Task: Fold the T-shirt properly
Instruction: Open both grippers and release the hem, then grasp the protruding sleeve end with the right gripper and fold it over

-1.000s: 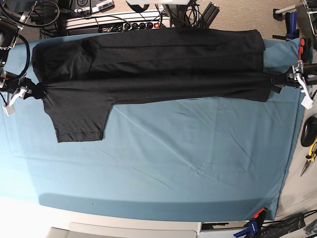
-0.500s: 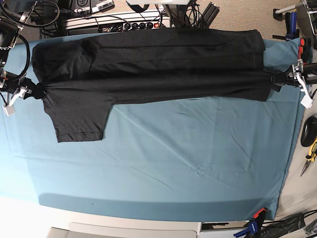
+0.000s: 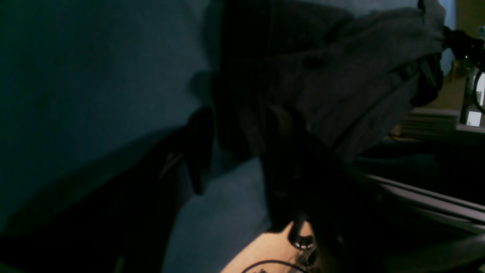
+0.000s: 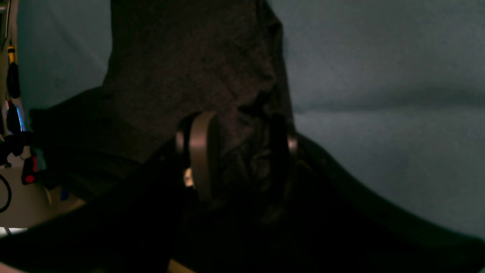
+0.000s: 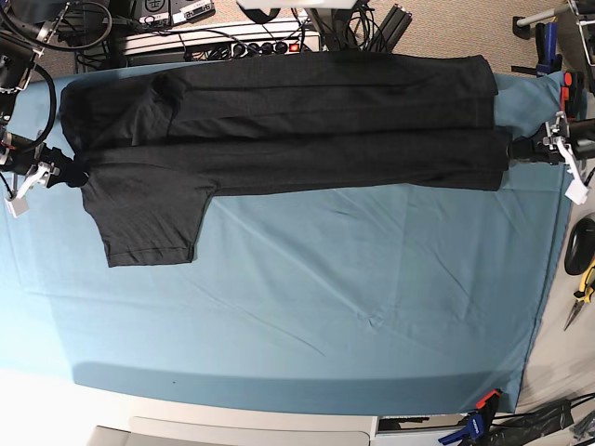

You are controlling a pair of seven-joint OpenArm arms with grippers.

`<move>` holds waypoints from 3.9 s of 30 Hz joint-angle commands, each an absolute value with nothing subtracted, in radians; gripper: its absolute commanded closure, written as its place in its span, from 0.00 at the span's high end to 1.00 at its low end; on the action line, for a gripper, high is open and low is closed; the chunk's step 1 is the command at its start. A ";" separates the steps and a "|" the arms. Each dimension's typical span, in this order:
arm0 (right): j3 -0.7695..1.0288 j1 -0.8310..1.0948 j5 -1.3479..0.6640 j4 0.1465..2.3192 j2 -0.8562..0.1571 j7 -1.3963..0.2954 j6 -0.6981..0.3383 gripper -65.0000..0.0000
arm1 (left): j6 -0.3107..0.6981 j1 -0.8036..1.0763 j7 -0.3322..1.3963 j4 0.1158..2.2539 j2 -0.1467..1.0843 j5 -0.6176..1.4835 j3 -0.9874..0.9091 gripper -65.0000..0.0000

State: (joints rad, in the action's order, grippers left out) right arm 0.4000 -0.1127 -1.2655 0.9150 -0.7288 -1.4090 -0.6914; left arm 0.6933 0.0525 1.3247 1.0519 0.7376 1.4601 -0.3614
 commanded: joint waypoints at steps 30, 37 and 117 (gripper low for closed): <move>0.614 -0.336 -0.601 0.928 -0.362 -0.818 -0.698 0.36 | 0.698 0.017 1.301 1.261 0.756 1.484 -0.370 0.38; 0.614 -0.336 -0.559 0.928 -0.366 -0.794 -0.698 0.36 | 0.698 0.017 1.301 1.261 0.756 1.484 -0.370 0.38; 0.348 0.325 -0.673 2.032 -0.363 -1.198 -0.632 0.00 | 0.698 0.017 1.300 1.261 0.756 1.484 -0.370 0.38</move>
State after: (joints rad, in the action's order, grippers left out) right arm 0.3435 0.3302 -0.6590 2.0167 -0.3485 -1.2171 -0.6289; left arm 0.6933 0.0303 1.3087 1.2484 0.7288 1.4586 -0.3614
